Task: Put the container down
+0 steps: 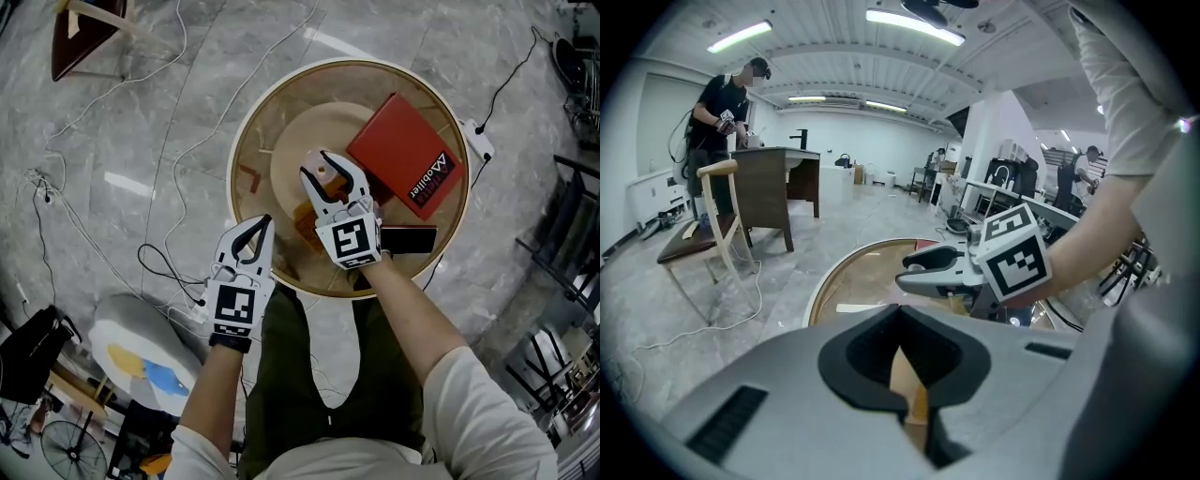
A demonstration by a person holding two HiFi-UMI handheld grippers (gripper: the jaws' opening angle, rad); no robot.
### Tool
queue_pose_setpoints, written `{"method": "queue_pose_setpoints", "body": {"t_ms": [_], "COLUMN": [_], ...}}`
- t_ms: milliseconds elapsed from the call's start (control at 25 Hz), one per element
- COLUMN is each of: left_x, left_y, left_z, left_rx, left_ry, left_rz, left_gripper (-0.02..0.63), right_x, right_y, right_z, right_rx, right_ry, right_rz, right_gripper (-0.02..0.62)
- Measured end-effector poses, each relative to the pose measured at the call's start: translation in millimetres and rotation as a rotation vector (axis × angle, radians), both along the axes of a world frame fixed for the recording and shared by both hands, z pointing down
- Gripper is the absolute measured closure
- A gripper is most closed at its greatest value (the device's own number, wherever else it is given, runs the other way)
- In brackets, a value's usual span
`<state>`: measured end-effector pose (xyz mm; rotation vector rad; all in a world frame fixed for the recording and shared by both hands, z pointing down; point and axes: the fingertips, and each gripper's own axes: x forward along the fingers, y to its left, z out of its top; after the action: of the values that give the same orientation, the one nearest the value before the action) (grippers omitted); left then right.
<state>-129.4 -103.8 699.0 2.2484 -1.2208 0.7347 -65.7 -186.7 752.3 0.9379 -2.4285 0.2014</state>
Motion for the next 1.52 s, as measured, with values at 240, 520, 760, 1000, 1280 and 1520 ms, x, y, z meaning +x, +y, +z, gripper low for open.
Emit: {"method": "queue_pose_setpoints", "body": {"t_ms": [240, 520, 760, 1000, 1280, 1520], "left_x": [2, 8, 18, 30, 36, 38], "left_y": [5, 13, 29, 45, 67, 94], "left_z": [-11, -44, -95, -144, -200, -234], "left_rx": [0.012, 0.035, 0.056, 0.085, 0.120, 0.134], "left_ry": [-0.005, -0.015, -0.015, -0.012, -0.013, -0.012], "left_rz": [0.001, 0.008, 0.036, 0.065, 0.080, 0.097], "left_gripper": [0.598, 0.598, 0.598, 0.598, 0.598, 0.598], "right_x": [12, 64, 122, 165, 198, 217], "right_y": [15, 56, 104, 139, 177, 207], "right_z": [-23, -73, -139, -202, -258, -296], "right_rx": [0.017, 0.005, -0.051, -0.005, -0.015, -0.017], "right_ry": [-0.022, -0.008, 0.047, 0.071, 0.083, 0.077], "right_rz": [0.010, 0.049, 0.132, 0.186, 0.285, 0.333], "right_gripper": [0.394, 0.420, 0.469, 0.534, 0.571, 0.572]}}
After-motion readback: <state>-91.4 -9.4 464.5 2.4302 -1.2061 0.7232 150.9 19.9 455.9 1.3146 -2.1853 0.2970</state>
